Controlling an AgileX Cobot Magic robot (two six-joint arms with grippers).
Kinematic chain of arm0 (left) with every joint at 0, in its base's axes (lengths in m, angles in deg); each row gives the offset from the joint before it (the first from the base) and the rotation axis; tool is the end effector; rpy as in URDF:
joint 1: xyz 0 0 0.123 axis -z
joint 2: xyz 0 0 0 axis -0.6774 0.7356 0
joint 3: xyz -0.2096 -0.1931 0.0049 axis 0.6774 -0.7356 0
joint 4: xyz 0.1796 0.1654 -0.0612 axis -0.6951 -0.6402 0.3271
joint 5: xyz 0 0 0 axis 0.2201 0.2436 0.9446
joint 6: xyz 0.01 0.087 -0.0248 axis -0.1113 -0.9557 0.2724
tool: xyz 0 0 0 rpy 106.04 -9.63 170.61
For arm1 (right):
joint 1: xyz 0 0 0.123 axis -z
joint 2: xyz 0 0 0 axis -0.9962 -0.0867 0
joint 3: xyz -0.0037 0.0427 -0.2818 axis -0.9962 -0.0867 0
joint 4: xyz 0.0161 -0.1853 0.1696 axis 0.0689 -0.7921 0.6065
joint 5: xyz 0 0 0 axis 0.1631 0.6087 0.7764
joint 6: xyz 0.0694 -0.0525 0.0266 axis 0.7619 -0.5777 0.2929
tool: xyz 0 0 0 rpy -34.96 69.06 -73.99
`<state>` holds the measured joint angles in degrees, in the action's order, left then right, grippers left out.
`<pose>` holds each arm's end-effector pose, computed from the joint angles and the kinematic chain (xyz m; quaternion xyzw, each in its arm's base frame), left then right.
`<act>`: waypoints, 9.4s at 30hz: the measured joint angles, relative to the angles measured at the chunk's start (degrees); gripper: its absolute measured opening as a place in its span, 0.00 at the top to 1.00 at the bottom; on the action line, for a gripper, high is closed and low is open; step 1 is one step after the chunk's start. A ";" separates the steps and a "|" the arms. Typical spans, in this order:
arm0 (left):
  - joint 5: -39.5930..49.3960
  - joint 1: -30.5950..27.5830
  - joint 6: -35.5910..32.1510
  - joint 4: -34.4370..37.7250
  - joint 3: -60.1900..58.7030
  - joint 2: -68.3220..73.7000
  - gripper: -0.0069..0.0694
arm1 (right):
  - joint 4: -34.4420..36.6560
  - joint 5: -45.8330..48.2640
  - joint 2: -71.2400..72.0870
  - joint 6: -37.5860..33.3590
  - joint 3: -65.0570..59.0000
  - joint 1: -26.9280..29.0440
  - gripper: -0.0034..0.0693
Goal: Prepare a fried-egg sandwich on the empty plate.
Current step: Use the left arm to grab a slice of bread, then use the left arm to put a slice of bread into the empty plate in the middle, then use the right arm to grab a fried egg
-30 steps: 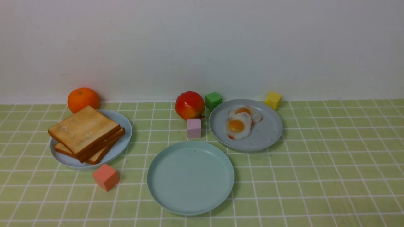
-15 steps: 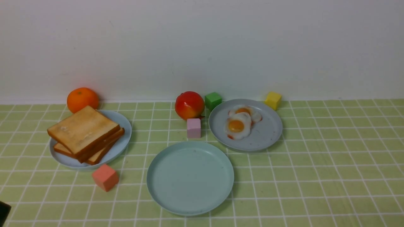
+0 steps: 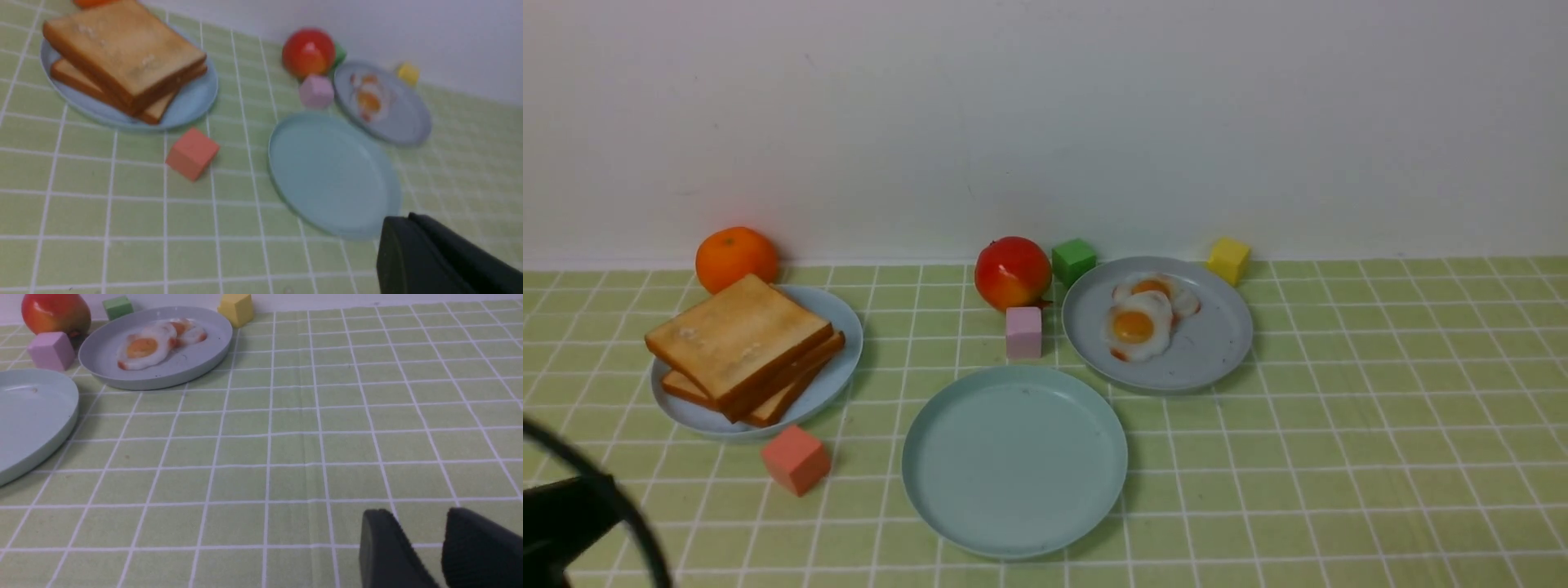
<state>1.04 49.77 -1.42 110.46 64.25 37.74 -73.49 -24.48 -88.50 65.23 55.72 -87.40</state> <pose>0.0960 -0.0344 0.3108 -0.0130 0.8632 -0.2064 0.4606 0.0520 0.0046 0.1730 -0.0081 0.8062 0.0351 0.5906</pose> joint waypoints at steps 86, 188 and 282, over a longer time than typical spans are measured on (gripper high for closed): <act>3.76 16.02 -14.12 -29.37 48.32 69.51 0.75 | 25.46 40.14 -32.06 -15.19 48.16 -10.64 0.93; -33.56 38.72 5.60 -17.92 -4.23 0.47 0.93 | 34.34 23.80 -138.43 -6.25 114.48 -6.78 0.46; -34.39 38.72 5.60 -17.74 -4.23 0.47 0.86 | 43.65 31.64 -141.81 -22.57 120.10 -5.90 0.88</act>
<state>-33.34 88.49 4.17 92.72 60.02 38.21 -29.83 7.16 -230.31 42.65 175.81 -93.30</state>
